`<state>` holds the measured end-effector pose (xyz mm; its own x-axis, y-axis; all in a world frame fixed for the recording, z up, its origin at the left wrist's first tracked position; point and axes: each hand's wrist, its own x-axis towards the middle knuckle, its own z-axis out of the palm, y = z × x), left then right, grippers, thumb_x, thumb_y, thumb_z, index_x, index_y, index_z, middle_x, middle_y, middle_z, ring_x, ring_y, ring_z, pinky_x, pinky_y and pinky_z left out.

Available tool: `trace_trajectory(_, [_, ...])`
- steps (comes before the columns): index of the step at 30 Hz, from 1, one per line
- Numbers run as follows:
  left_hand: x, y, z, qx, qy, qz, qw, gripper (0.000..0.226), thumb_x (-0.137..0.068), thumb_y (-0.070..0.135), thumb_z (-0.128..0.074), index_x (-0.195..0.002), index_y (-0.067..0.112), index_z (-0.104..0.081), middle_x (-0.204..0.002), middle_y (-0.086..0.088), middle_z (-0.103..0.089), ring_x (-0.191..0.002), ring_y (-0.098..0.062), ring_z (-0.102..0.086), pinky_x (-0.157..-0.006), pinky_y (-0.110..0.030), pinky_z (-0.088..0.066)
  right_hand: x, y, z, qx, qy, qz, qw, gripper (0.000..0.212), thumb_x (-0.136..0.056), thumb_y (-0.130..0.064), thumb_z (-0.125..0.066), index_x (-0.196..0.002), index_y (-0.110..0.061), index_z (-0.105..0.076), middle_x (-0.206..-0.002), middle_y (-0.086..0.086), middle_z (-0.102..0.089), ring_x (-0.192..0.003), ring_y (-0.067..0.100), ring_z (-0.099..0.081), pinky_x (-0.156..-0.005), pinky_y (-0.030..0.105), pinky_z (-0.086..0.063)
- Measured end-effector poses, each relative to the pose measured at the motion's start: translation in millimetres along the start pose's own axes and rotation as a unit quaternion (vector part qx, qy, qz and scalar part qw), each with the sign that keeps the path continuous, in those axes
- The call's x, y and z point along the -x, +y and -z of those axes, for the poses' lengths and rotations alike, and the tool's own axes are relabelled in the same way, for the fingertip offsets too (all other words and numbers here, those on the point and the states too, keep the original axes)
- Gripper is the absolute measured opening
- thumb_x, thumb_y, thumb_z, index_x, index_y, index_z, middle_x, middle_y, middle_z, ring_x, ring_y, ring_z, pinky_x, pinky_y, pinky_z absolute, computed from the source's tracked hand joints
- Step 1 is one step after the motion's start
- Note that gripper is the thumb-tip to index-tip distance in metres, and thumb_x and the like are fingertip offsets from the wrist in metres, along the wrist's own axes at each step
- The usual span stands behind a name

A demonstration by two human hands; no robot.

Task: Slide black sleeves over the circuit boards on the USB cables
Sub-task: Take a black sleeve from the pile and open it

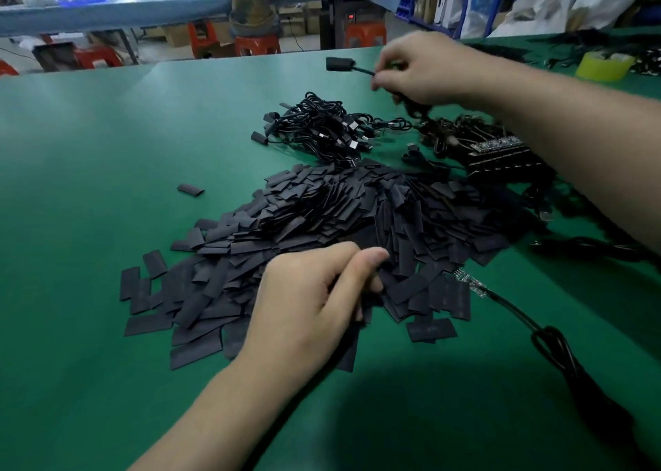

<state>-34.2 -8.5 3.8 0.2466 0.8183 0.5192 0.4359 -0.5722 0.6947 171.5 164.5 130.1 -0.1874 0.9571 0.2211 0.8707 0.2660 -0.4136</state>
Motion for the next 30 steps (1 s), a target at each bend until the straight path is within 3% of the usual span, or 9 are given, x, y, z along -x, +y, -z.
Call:
trace_trajectory(5, [-2,-5,-1,-0.015,-0.048,-0.021,0.999,0.028,-0.104,0.037,-0.047,-0.092,0.03,-0.07,-0.071,0.014,-0.065,-0.065,-0.002,-0.064,-0.065,-0.014,-0.046,-75,-36,-29,0.096,0.037,0.024,0.994,0.028,-0.105,-0.029,-0.057,-0.124,-0.013,-0.069,-0.131,0.01,-0.066,-0.102,0.025,-0.062,-0.081,0.032,-0.045])
trace_trajectory(9, [-2,-7,-3,-0.001,-0.066,-0.043,0.997,0.024,-0.105,0.019,-0.051,-0.116,0.026,-0.071,-0.088,0.015,-0.068,-0.077,-0.006,-0.067,-0.071,-0.029,-0.057,-97,-62,-50,0.151,0.034,0.078,0.985,0.042,-0.103,-0.033,-0.059,-0.141,-0.016,-0.057,-0.147,0.012,-0.053,-0.122,0.031,-0.059,-0.094,0.038,-0.047])
trace_trajectory(14, [-2,-7,0,-0.012,-0.077,-0.068,0.995,0.054,-0.089,-0.019,-0.05,-0.125,0.016,-0.069,-0.105,0.008,-0.072,-0.098,-0.002,-0.069,-0.087,-0.024,-0.056,-72,-50,-52,0.085,0.114,0.079,0.987,0.019,-0.095,-0.03,-0.072,-0.105,-0.015,-0.074,-0.107,0.0,-0.072,-0.099,0.018,-0.067,-0.09,0.035,-0.053])
trace_trajectory(16, [-3,-6,0,-0.016,-0.076,-0.069,0.995,0.059,-0.085,-0.025,-0.049,-0.125,0.014,-0.069,-0.109,0.006,-0.073,-0.103,0.0,-0.068,-0.092,-0.018,-0.053,-34,-44,-46,0.072,0.101,0.091,0.988,0.018,-0.093,-0.032,-0.074,-0.098,-0.015,-0.076,-0.1,-0.002,-0.074,-0.088,0.011,-0.066,-0.089,0.03,-0.055])
trace_trajectory(19, [-4,-6,-1,-0.046,-0.067,-0.085,0.993,0.039,-0.094,-0.01,-0.059,-0.121,0.016,-0.071,-0.113,0.008,-0.071,-0.108,-0.002,-0.066,-0.095,-0.019,-0.051,38,-25,-34,0.044,0.052,0.082,0.994,0.021,-0.093,-0.039,-0.073,-0.086,-0.02,-0.077,-0.081,-0.006,-0.073,-0.071,0.006,-0.066,-0.074,0.024,-0.054])
trace_trajectory(22, [-4,-7,0,-0.097,-0.063,-0.091,0.989,0.018,-0.1,0.015,-0.064,-0.114,0.021,-0.073,-0.11,0.012,-0.066,-0.106,-0.009,-0.063,-0.092,-0.03,-0.051,110,-5,-19,0.044,0.033,0.058,0.997,0.042,-0.099,-0.051,-0.059,-0.069,-0.026,-0.073,-0.06,-0.007,-0.069,-0.053,0.005,-0.062,-0.056,0.015,-0.042])
trace_trajectory(25, [-4,-7,1,-0.161,-0.061,-0.081,0.982,0.015,-0.1,0.032,-0.063,-0.108,0.027,-0.075,-0.098,0.014,-0.062,-0.095,-0.012,-0.058,-0.085,-0.04,-0.05,173,7,-11,0.113,-0.049,-0.004,0.992,0.052,-0.089,-0.072,-0.042,-0.07,-0.032,-0.068,-0.059,-0.009,-0.066,-0.048,0.005,-0.058,-0.05,0.024,-0.04])
trace_trajectory(27, [-3,-5,2,-0.189,-0.07,-0.081,0.976,0.023,-0.098,0.043,-0.06,-0.105,0.029,-0.077,-0.094,0.013,-0.062,-0.09,-0.014,-0.055,-0.081,-0.043,-0.048,200,16,-14,0.17,-0.104,-0.027,0.98,0.046,-0.081,-0.077,-0.042,-0.079,-0.037,-0.065,-0.069,-0.015,-0.066,-0.058,0.0,-0.06,-0.052,0.024,-0.044])
trace_trajectory(30, [-1,3,0,-0.228,-0.105,-0.09,0.964,0.04,-0.094,0.06,-0.053,-0.11,0.032,-0.078,-0.096,0.013,-0.062,-0.093,-0.015,-0.056,-0.079,-0.041,-0.046,221,27,-23,0.185,-0.127,-0.05,0.973,0.033,-0.087,-0.069,-0.056,-0.097,-0.039,-0.063,-0.09,-0.02,-0.065,-0.086,0.008,-0.064,-0.076,0.036,-0.056])
